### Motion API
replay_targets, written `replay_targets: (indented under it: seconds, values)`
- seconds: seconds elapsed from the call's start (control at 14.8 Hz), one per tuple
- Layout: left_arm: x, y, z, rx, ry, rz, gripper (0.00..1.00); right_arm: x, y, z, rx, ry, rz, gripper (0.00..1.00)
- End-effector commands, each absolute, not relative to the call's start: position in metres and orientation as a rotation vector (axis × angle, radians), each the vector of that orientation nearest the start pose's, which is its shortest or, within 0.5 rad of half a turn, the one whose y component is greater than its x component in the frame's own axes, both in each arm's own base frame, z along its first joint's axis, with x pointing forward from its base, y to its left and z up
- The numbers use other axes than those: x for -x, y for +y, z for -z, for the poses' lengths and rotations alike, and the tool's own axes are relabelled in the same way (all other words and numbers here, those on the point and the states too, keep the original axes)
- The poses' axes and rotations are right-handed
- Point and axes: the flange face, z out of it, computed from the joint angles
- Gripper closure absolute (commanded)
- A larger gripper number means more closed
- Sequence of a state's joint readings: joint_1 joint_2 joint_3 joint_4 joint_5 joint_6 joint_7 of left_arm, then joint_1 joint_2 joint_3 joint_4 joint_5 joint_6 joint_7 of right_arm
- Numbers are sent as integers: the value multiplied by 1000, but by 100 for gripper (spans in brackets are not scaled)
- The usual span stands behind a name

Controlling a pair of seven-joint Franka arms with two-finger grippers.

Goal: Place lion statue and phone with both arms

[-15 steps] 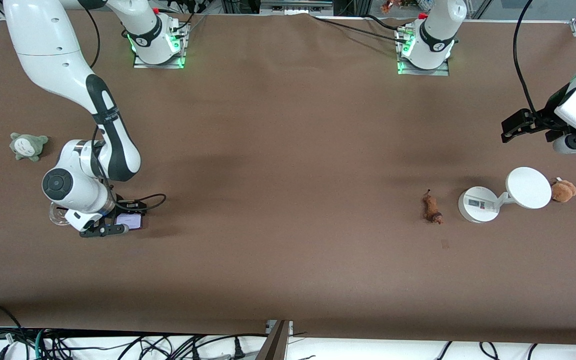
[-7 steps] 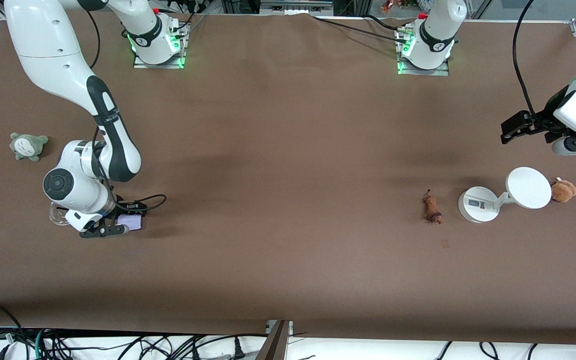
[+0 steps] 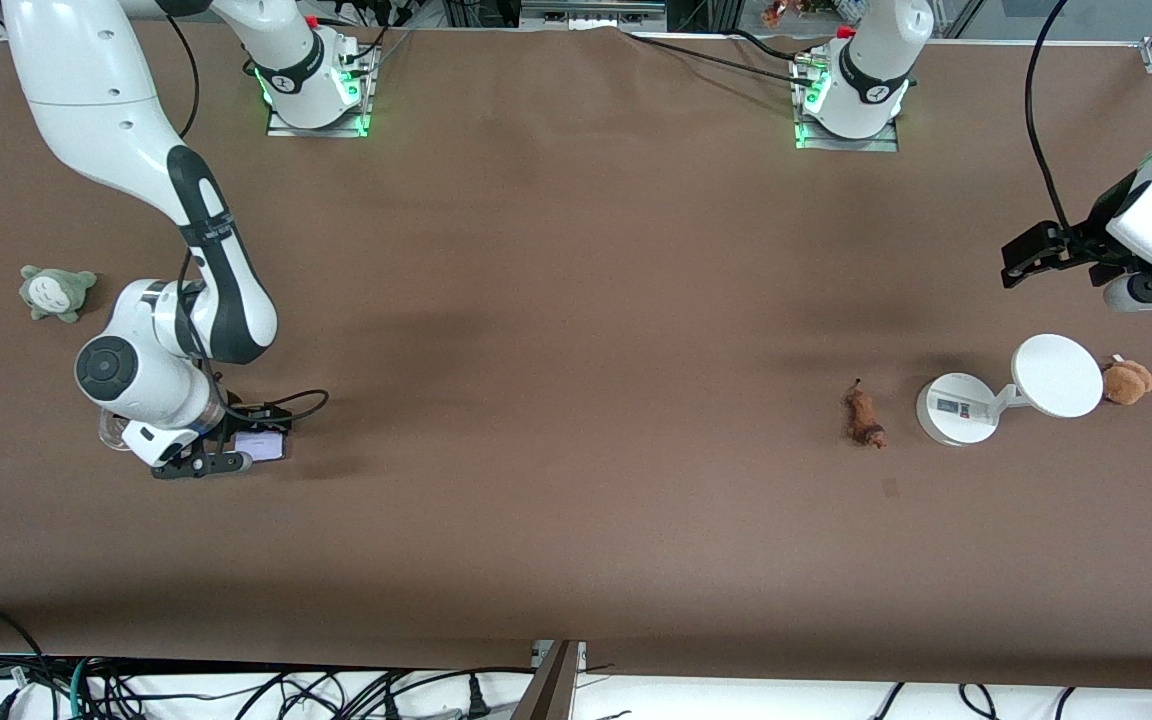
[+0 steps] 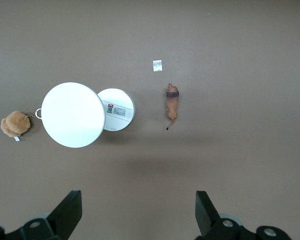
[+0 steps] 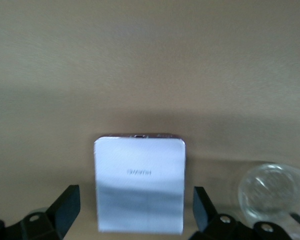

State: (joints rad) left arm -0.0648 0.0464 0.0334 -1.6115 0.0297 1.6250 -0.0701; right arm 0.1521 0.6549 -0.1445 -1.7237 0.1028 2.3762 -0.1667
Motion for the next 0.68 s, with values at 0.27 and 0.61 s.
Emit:
replay_targets:
  seconds: [0.27, 0.61]
  values:
    - [-572, -15, -587, 3103, -53, -35, 0, -657, 20, -374, 3066, -219, -128, 0]
    - [-572, -16, -587, 3105, -51, -35, 0, -607, 9, -473, 3012, -216, -346, 0]
